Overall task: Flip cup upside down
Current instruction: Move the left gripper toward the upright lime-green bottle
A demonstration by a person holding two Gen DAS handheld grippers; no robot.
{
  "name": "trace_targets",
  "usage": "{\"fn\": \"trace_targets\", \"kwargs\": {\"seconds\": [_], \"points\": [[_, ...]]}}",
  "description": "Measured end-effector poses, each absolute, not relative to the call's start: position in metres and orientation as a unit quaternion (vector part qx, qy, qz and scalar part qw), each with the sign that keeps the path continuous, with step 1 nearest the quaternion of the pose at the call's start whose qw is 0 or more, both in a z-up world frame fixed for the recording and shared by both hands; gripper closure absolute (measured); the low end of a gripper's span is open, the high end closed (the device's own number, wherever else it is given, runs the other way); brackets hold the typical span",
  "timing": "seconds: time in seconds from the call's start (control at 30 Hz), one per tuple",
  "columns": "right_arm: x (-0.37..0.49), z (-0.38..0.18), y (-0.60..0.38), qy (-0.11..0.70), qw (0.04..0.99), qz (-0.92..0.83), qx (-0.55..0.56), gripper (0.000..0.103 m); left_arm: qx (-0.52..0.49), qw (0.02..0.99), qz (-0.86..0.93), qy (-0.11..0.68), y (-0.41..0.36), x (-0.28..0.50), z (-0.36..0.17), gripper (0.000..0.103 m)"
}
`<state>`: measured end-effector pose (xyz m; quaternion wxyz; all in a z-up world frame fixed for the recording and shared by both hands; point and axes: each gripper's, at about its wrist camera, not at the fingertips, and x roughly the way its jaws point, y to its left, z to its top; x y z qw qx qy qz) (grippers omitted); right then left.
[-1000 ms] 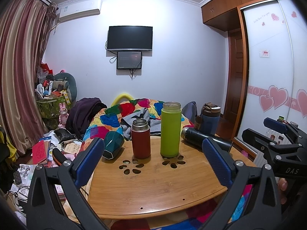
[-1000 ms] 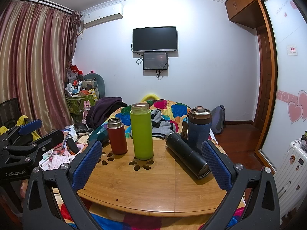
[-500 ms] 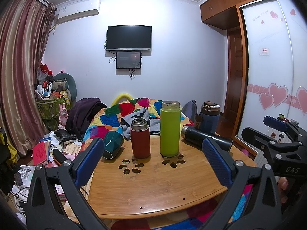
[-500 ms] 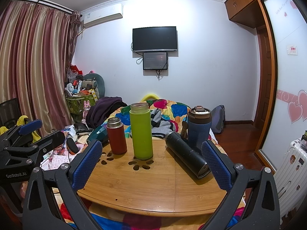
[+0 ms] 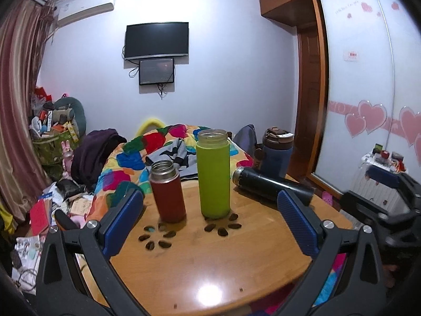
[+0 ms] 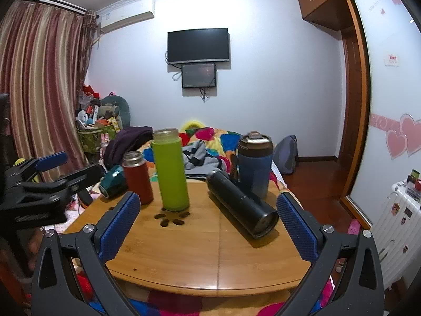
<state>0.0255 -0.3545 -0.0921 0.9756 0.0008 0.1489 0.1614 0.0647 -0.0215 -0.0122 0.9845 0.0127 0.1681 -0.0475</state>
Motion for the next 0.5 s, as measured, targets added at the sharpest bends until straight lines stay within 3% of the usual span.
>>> {"fn": "trace_targets", "kwargs": {"seconds": [0.5], "points": [[0.073, -0.129, -0.38, 0.205, 0.968, 0.142, 0.011, 0.0, 0.031, 0.98, -0.074, 0.184, -0.058, 0.188, -0.057, 0.0]]}}
